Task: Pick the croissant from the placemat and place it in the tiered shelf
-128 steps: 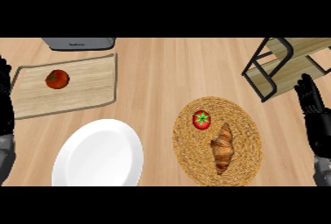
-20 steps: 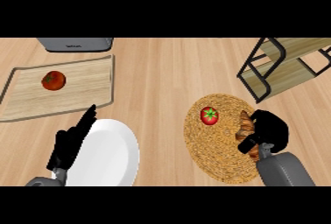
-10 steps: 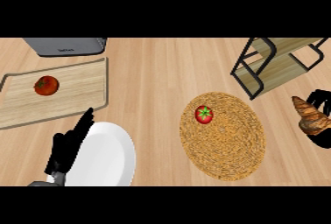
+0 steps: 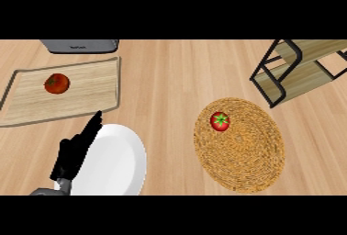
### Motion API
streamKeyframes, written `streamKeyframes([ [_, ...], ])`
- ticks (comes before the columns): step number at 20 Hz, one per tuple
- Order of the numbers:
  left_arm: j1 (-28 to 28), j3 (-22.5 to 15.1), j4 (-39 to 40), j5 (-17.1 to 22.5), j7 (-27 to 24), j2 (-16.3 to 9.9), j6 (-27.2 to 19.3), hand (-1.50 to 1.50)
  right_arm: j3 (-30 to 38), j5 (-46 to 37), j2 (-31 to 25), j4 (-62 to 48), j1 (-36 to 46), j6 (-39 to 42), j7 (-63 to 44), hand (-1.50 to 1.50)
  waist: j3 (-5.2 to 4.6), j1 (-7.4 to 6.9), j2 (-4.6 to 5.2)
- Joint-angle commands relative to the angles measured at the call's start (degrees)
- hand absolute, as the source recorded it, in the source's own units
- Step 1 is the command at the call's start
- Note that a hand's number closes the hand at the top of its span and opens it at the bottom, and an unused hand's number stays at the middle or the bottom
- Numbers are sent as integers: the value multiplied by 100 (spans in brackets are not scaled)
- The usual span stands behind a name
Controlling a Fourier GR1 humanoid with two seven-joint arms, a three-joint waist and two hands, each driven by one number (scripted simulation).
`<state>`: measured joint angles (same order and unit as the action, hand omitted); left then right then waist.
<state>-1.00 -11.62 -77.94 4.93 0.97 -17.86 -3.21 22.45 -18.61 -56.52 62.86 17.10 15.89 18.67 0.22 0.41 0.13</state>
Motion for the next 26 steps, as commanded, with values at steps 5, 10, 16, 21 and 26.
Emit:
streamKeyframes([
  [5,-190,-209,170,-184,1,183,151,0,92,-114,-942,-2282,1832,384,749,150,-11,-359,66],
  [10,-458,-202,41,-228,197,293,82,0,-420,-767,-584,-2948,2946,-312,313,150,-13,-477,101],
  [16,-412,-231,151,-293,80,316,142,0,-752,-1238,-313,-3704,3614,-585,656,150,-7,-503,135],
  [21,-458,-190,-81,-210,210,220,286,0,-1073,-1654,-101,-4074,4052,-766,781,150,0,-616,164],
  [26,-837,-155,130,-291,377,394,138,0,-1292,-1931,368,-4467,4630,-834,562,150,-3,-596,201],
])
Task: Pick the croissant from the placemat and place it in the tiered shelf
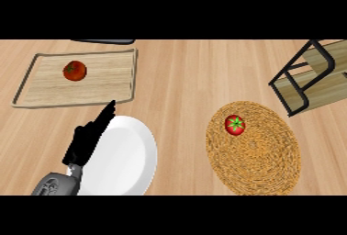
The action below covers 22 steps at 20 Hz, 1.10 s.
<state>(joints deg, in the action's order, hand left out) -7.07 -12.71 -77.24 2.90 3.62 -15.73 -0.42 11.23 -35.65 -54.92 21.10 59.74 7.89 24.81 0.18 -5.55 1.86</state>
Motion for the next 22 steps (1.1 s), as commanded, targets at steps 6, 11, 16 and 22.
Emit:
streamKeyframes([
  [6,45,-28,-3,-66,-83,82,-1,0,-407,-551,542,-794,439,-73,80,150,5,-33,33],
  [11,-88,29,45,-80,-37,52,-17,0,816,811,1040,-1633,749,1420,-447,-150,15,-8,38],
  [16,132,60,-9,-45,-104,53,-25,0,1556,1530,805,-1966,986,1947,-870,-150,16,-13,28],
  [22,62,162,170,-38,-274,19,29,0,2251,2228,619,-1866,989,1372,-994,-150,12,63,61],
])
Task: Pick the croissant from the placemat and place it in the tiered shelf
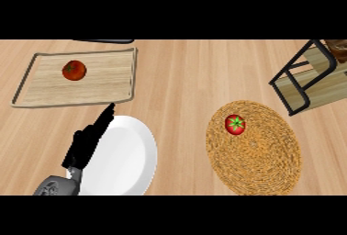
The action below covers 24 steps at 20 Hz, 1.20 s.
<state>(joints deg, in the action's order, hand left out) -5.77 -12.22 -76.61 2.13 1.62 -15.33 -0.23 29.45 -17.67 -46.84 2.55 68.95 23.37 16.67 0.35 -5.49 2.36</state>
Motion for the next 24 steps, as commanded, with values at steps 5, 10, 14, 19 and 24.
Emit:
streamKeyframes([
  [5,-23,80,-124,23,94,-51,-2,0,921,889,-796,170,-168,-974,-102,-150,13,107,7],
  [10,112,73,-93,-60,22,13,-139,0,1190,1113,-1312,113,-595,-1593,-387,-150,15,141,17],
  [14,-17,165,-89,100,104,-12,4,0,1208,1124,-1863,81,-999,-1121,-585,-150,34,238,27],
  [19,119,186,-17,62,-62,-11,-32,0,1320,1237,-2059,139,-1548,-472,-163,-150,58,286,29],
  [24,80,185,-58,82,-78,76,-69,0,1317,1226,-2167,259,-1869,-220,136,-150,71,240,38],
])
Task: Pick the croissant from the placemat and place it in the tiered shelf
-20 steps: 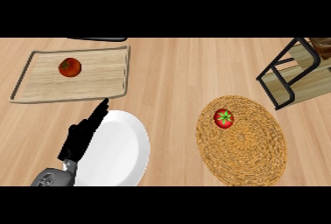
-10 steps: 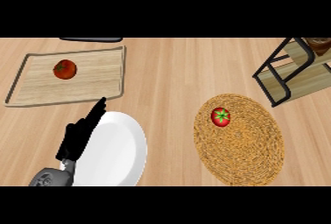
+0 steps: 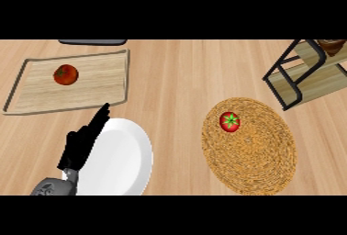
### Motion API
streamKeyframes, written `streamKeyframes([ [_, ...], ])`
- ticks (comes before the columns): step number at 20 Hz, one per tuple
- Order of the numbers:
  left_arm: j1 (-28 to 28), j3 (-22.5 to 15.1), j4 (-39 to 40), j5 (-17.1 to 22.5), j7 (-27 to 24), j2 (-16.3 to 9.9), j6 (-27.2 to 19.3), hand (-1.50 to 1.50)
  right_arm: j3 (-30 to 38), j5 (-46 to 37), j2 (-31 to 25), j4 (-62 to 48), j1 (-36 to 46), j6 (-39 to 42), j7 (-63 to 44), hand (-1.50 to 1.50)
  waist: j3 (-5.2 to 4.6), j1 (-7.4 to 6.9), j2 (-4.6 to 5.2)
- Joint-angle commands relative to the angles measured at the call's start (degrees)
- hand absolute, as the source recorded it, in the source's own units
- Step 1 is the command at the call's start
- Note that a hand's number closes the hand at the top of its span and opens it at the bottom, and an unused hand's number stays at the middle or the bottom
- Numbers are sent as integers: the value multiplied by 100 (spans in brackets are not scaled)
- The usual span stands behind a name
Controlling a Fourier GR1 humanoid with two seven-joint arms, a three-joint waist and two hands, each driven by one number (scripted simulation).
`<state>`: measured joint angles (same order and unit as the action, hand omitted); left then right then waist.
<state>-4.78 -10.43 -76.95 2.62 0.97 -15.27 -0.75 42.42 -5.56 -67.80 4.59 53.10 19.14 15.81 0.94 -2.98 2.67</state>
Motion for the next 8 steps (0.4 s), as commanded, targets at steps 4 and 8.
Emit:
streamKeyframes([
  [4,27,20,-81,9,16,-64,50,0,-5,-14,-160,139,-566,576,521,-150,27,-21,-9],
  [8,74,-53,-21,-6,-48,20,69,0,-83,-103,-171,136,-815,691,571,-150,10,-47,-1],
])
